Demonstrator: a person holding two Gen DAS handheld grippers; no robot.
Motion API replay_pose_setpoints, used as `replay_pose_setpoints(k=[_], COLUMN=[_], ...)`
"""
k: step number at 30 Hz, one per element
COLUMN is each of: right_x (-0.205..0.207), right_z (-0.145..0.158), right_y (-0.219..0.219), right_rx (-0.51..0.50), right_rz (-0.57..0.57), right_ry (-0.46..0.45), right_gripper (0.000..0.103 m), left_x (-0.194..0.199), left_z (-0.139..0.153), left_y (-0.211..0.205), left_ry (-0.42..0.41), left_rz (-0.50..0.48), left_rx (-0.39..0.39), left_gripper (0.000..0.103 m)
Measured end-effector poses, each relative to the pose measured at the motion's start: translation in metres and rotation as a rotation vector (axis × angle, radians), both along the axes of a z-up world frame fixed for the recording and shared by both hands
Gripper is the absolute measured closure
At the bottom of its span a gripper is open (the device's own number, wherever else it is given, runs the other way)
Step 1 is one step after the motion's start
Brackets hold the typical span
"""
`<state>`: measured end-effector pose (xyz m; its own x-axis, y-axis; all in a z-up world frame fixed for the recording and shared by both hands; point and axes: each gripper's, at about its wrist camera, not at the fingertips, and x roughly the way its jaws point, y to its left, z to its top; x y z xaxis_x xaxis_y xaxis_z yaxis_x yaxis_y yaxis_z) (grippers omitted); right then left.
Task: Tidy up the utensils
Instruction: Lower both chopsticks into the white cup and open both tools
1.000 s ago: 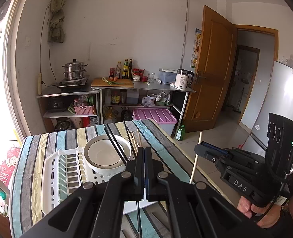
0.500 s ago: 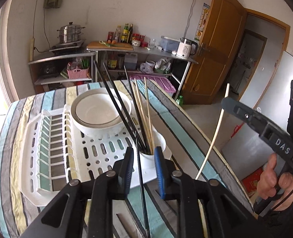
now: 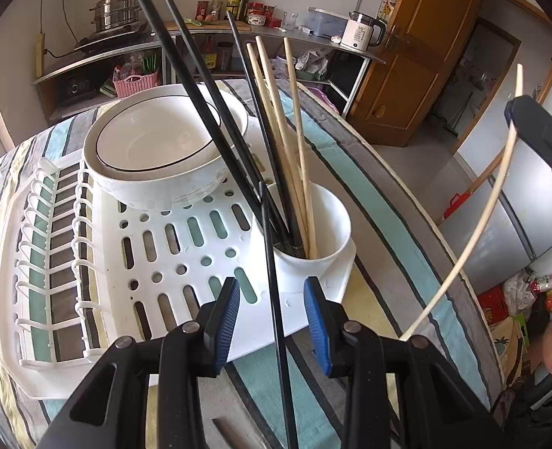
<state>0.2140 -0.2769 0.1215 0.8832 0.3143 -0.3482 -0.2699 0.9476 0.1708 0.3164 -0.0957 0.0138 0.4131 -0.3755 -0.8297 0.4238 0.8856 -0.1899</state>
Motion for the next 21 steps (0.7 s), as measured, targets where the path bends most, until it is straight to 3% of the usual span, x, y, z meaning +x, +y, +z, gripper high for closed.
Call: replay_pose_setpoints(k=[1,5,11,21], right_x=[0.001,0.002,0.006,0.012], right_z=[0.000,0.000,-0.001,0.024], right_y=[0.000,-0.001,-0.001,-0.001], right_rx=[0.001,0.001,0.003,0.011], right_rz=[0.000,-0.001,-0.001,0.003], right_ry=[0.001,0.003,0.003,-0.057], right_gripper=[0.098,0.098,0.098,0.098], left_x=[0.002,0.007,-0.005,-0.033], left_z=[-0.002,-0.006,0.015,0.115], left_y=[-0.001,-0.006,-0.005,0.013], left_ry=[0.000,0.002,-0.070,-0.269], left_rz=[-0.002,-0.011,-0.015,-0.001], left_rx=[0.004,0.010,-0.005,-0.120], left_gripper=[0.069,0.097,0.098,0.098])
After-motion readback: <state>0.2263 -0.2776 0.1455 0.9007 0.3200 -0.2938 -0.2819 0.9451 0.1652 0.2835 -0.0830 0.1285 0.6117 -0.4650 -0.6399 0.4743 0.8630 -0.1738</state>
